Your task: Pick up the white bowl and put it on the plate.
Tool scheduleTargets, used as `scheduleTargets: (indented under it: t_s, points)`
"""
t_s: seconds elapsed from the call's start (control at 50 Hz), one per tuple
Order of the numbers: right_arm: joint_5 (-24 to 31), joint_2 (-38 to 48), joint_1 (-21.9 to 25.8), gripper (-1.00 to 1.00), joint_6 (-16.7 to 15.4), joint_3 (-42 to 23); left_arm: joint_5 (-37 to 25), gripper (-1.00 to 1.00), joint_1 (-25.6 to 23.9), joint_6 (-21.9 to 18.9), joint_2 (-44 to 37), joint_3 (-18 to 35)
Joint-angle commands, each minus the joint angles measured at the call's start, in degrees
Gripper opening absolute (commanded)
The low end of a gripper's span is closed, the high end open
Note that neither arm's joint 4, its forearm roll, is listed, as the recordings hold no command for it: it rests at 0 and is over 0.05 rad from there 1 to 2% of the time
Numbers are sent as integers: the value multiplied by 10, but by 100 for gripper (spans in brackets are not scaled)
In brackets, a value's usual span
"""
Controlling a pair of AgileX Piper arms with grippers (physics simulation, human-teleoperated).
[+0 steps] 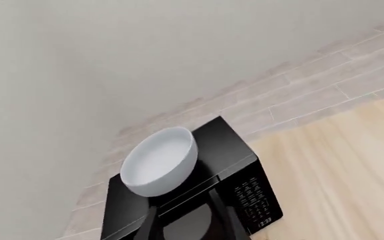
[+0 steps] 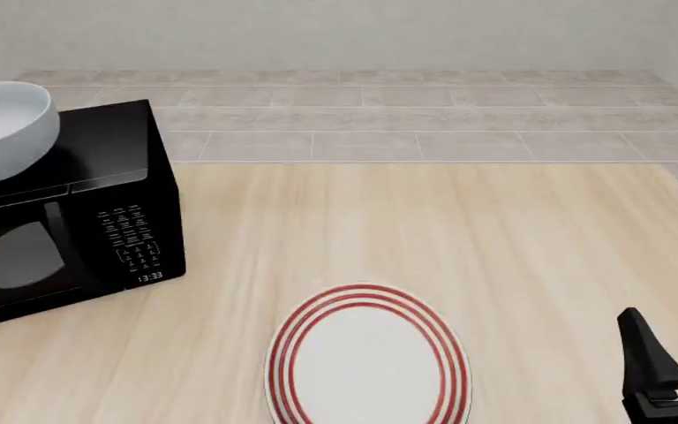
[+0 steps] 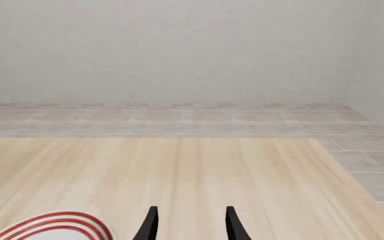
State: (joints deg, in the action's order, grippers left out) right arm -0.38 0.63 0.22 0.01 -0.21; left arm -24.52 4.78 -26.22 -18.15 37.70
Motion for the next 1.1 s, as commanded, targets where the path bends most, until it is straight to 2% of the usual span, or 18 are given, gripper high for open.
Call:
scheduleTargets:
  t_s: [0.02, 0.14, 0.22, 0.32, 0.42, 0.48, 0.56, 0.64, 0.7, 0.8, 1.0, 1.1]
  points:
    - [2, -1, -2, 100, 0, 0, -48, 100, 1, -47, -25, 52]
    - [2, -1, -2, 100, 0, 0, -82, 100, -13, -74, -46, 78]
    - [2, -1, -2, 100, 0, 0, -91, 100, -13, -109, -65, 88]
    - [2, -1, -2, 100, 0, 0, -99, 100, -18, -131, -82, 103]
    - [2, -1, -2, 100, 0, 0, -111, 100, -14, -127, -104, 120]
    - [2, -1, -2, 100, 0, 0, -119, 100, -19, -144, -109, 124]
    - [2, -1, -2, 100, 0, 0, -125, 100, -16, -145, -128, 151]
    - [2, -1, -2, 100, 0, 0, -102, 100, -8, -179, -160, 146]
    - [2, -1, -2, 100, 0, 0, -124, 100, -22, -171, -182, 163]
    - [2, -1, -2, 100, 0, 0, -109, 100, -4, -170, -223, 182]
    - [2, -1, -2, 100, 0, 0, -129, 100, 4, -180, -261, 206]
    - [2, -1, -2, 100, 0, 0, -139, 100, 17, -178, -284, 237]
